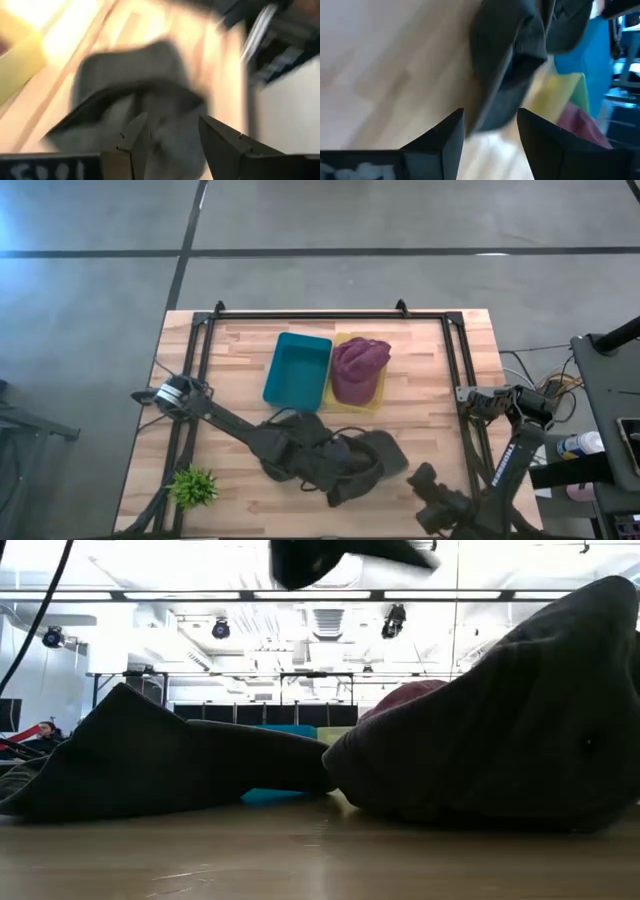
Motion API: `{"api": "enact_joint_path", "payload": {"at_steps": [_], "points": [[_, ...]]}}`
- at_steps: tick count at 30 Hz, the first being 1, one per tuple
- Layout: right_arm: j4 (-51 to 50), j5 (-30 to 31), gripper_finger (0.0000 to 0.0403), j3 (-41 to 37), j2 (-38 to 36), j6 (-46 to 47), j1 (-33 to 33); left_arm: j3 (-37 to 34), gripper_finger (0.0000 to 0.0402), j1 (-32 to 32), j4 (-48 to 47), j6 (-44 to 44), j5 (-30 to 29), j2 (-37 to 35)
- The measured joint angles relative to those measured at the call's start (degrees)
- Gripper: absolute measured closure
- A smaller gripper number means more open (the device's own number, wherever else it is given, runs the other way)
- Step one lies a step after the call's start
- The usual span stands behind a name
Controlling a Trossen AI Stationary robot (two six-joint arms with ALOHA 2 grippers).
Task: Pick & Place hat
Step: Put the right black cap into the blue bin
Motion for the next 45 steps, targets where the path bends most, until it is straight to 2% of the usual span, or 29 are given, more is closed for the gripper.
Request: {"api": "enact_joint_path", "payload": {"at_steps": [3,8,11,15,20,26,37,41,45], "points": [[5.5,-0.1,0.0225,0.6,0.0,-1.1,-2.5,-0.3,0.0239,-0.1,-9.6,0.2,2.3,0.5],[12.2,0.2,0.0225,3.1,0.0,-3.8,-7.2,-1.3,0.0239,-0.4,-9.0,5.9,8.1,0.4],[15.4,-0.1,0.0225,3.6,0.0,-7.8,-9.8,-2.9,0.0239,-0.4,-4.1,10.7,9.7,0.9],[15.7,-4.0,0.0225,3.1,0.4,-6.6,-12.9,-7.0,0.0239,0.8,7.9,16.5,14.0,0.9],[16.5,-4.7,0.0225,1.5,1.7,-4.0,-14.9,-13.4,0.0239,2.7,23.4,16.9,17.8,1.7],[16.5,-9.2,0.0225,1.3,4.3,-3.4,-15.1,-13.8,0.0239,4.6,31.1,15.4,21.3,6.2],[15.8,-18.7,0.0225,2.5,9.2,3.9,-13.5,-4.1,0.0239,5.7,34.6,18.5,21.7,16.1],[15.2,-18.3,0.0225,2.6,8.8,4.4,-12.1,-1.1,0.0239,6.0,32.1,19.7,19.8,19.3],[11.3,-16.0,0.0225,2.6,5.9,8.3,-10.3,-0.9,0.0239,6.1,31.3,20.6,14.8,19.8]]}}
